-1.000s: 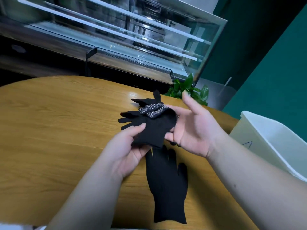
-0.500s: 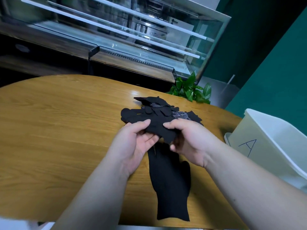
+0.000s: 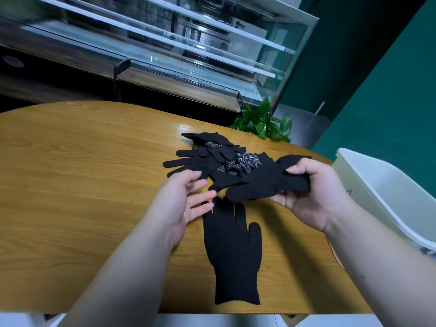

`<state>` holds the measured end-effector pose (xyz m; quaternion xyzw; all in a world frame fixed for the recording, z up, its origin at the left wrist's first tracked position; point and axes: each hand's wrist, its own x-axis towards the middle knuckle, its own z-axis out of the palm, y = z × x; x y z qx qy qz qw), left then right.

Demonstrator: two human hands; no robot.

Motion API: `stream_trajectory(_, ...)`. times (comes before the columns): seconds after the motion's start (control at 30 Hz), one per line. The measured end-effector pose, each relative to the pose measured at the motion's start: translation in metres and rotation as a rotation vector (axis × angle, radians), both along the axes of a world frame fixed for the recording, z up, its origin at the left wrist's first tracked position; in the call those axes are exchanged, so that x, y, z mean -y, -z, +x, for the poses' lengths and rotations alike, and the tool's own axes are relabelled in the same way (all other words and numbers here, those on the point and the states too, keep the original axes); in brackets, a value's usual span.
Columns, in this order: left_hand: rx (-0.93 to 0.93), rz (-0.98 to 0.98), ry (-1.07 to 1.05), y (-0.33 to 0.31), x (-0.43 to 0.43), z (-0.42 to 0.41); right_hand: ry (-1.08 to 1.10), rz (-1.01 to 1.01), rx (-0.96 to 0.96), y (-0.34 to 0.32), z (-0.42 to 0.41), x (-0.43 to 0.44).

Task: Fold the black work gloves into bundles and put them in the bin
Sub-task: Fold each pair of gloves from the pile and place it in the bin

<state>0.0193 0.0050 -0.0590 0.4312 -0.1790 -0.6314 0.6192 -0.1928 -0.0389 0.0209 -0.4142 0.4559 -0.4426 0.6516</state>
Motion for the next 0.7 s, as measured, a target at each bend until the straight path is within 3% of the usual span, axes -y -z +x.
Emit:
stream_trajectory(0.13, 0.084, 0.004, -0.012, 0.001, 0.001, -0.002, -0.094, -0.059, -0.139, -0.003, -0.024, 0.002)
stream_trajectory(0.3, 0.168, -0.008, 0.025, 0.0, 0.0, -0.004, -0.26, -0.241, -0.596, -0.031, -0.035, 0.017)
stream_trajectory(0.4, 0.217, -0.018, 0.046, -0.001, -0.002, -0.004, -0.296, -0.301, -0.768, -0.048, -0.032, 0.026)
stream_trajectory(0.57, 0.307, -0.026, 0.085, 0.0, -0.003, -0.003, -0.286, -0.361, -0.934, -0.055, -0.024, 0.036)
stream_trajectory(0.7, 0.517, -0.083, 0.177, -0.003, -0.007, -0.005, -0.194, -0.43, -0.951, -0.05, -0.02, 0.041)
